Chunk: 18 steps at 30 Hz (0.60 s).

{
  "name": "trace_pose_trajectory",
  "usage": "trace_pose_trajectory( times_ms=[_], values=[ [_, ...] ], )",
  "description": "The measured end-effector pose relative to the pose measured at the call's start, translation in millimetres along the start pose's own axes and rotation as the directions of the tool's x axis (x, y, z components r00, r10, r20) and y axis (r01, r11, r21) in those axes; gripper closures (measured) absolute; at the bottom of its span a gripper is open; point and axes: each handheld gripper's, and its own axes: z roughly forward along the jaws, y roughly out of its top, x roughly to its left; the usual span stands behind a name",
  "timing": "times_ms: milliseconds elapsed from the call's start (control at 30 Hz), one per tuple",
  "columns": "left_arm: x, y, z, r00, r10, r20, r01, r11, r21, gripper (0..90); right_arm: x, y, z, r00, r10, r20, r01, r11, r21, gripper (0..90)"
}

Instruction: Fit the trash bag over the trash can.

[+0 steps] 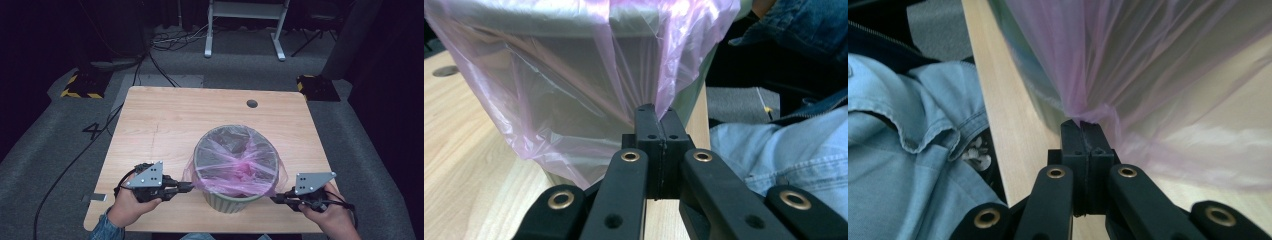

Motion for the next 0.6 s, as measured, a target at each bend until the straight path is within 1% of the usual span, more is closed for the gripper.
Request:
trace_pose_trajectory(
  times_ms=[100, 133, 167, 200, 233, 300, 333, 367, 400, 433, 467, 500, 533, 600],
  values=[
    [0.9, -3.9, 3.8, 0.9999, -0.009, 0.014, 0.009, 0.9999, 0.009, 90.0, 0.5, -3.3, 9.3, 1.0, 0.0, -0.009, 0.0, 0.9996, 0.028, 90.0],
    [1.8, -5.7, 4.4, 0.9999, -0.013, 0.009, 0.013, 0.9995, 0.028, 90.0, 0.3, -4.3, 11.0, 1.0, -0.001, -0.008, 0.001, 0.9993, 0.037, 90.0],
    [3.0, -8.9, 5.2, 0.9997, 0.001, -0.024, 0.001, 0.9967, 0.081, 90.0, 0.2, -6.0, 13.8, 1.0, -0.004, 0.008, 0.003, 0.9971, 0.076, 90.0],
    [5.3, -13.9, 6.1, 0.9994, -0.001, -0.036, 0.005, 0.9938, 0.111, 90.0, -0.4, -9.5, 18.3, 0.999, -0.017, 0.041, 0.011, 0.9907, 0.136, 90.0],
    [8.8, -21.4, 6.7, 0.999, -0.027, -0.035, 0.031, 0.9927, 0.116, 90.0, -1.6, -14.4, 23.3, 0.9985, -0.017, 0.053, 0.007, 0.9848, 0.174, 90.0],
    [15.1, -31.9, 6.0, 0.9968, -0.063, -0.05, 0.068, 0.9918, 0.109, 90.0, -5.0, -25.9, 32.7, 0.9993, 0.013, 0.035, -0.02, 0.9809, 0.193, 90.0],
    [16.7, -34.7, 4.8, 0.9959, -0.073, -0.052, 0.078, 0.9922, 0.097, 90.0, -6.3, -31.0, 35.9, 0.9989, 0.015, 0.045, -0.024, 0.9796, 0.2, 90.0],
    [16.8, -35.3, 4.1, 0.9956, -0.077, -0.053, 0.081, 0.9927, 0.09, 90.0, -5.5, -32.1, 35.4, 0.998, 0.01, 0.062, -0.022, 0.9817, 0.189, 90.0],
    [15.4, -34.1, 3.4, 0.9962, -0.068, -0.055, 0.072, 0.9935, 0.088, 90.0, -3.9, -31.6, 33.6, 0.9973, 0.015, 0.071, -0.027, 0.9864, 0.162, 90.0],
    [13.6, -32.0, 3.2, 0.9969, -0.057, -0.055, 0.062, 0.9944, 0.086, 90.0, -0.9, -29.0, 27.5, 0.9973, 0.016, 0.072, -0.024, 0.9934, 0.112, 84.7],
    [11.4, -29.3, 2.9, 0.9976, -0.048, -0.05, 0.052, 0.9953, 0.082, 90.0, 2.2, -26.1, 21.1, 0.9965, 0.016, 0.082, -0.022, 0.997, 0.075, 77.3],
    [9.2, -26.5, 2.8, 0.9983, -0.038, -0.045, 0.041, 0.9964, 0.075, 90.0, 5.3, -23.5, 14.4, 0.9945, 0.015, 0.104, -0.019, 0.9992, 0.035, 67.6],
    [6.8, -23.7, 2.6, 0.9987, -0.031, -0.041, 0.034, 0.997, 0.069, 90.0, 8.2, -21.4, 7.4, 0.9917, 0.026, 0.126, -0.026, 0.9997, -0.002, 61.9],
    [2.6, -18.4, 2.1, 0.9993, -0.013, -0.035, 0.015, 0.9986, 0.051, 90.0, 12.5, -19.6, -5.2, 0.9882, 0.052, 0.144, -0.046, 0.9978, -0.048, 50.7]
  ],
)
